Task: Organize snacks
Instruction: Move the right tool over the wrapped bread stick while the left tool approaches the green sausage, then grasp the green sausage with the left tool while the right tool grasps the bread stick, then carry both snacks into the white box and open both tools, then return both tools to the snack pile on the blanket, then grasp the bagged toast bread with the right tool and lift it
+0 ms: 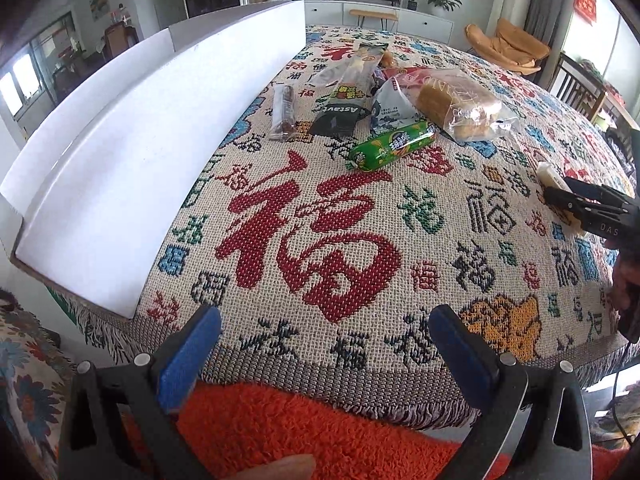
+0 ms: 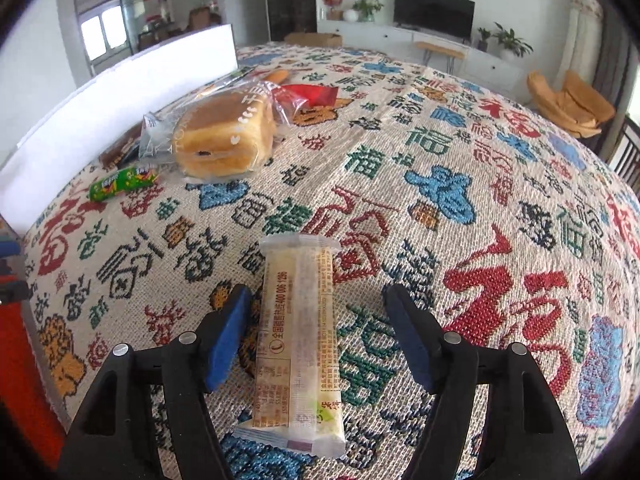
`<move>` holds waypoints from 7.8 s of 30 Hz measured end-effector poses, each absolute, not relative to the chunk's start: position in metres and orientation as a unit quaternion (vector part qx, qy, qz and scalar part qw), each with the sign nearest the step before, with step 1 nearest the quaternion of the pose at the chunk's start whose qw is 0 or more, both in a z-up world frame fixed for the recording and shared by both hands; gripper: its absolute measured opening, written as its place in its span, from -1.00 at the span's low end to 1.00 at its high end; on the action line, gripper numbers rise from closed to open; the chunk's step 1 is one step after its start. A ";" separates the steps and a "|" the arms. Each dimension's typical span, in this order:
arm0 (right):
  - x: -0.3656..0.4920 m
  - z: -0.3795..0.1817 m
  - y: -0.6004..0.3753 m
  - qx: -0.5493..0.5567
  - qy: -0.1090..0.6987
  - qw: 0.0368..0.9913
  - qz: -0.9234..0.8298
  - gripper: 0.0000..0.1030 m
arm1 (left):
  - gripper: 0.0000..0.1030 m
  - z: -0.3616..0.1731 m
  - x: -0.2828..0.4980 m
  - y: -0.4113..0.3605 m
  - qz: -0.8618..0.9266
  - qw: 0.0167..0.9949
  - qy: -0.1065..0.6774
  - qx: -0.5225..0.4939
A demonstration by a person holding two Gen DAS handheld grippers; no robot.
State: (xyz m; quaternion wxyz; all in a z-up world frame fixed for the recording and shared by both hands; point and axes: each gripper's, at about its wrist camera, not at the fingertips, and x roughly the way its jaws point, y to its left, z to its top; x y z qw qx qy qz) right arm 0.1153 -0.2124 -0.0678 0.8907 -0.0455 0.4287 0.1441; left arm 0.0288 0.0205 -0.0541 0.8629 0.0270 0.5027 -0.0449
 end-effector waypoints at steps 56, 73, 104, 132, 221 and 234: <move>0.123 -0.003 -0.182 -0.002 0.528 0.819 0.223 -0.40 | -0.56 0.033 0.084 0.073 -0.169 0.860 0.466 -0.118; 0.198 0.115 0.099 0.091 0.399 0.823 0.395 0.23 | 0.96 0.060 0.109 0.235 0.110 0.912 0.381 -0.106; 0.111 -0.069 -0.215 -0.025 0.438 0.898 0.048 0.64 | 0.97 -0.073 0.100 -0.022 -0.071 0.854 0.514 -0.024; 0.111 -0.069 -0.215 -0.024 0.438 0.897 0.047 0.66 | 1.00 -0.077 0.099 -0.038 -0.056 0.848 0.526 0.033; 0.248 -0.041 -0.103 0.028 0.519 0.836 0.177 0.73 | 1.00 -0.078 0.100 -0.037 -0.057 0.849 0.524 0.033; 0.227 -0.021 -0.115 -0.045 0.499 0.842 0.201 0.54 | 1.00 -0.078 0.100 -0.038 -0.055 0.850 0.523 0.032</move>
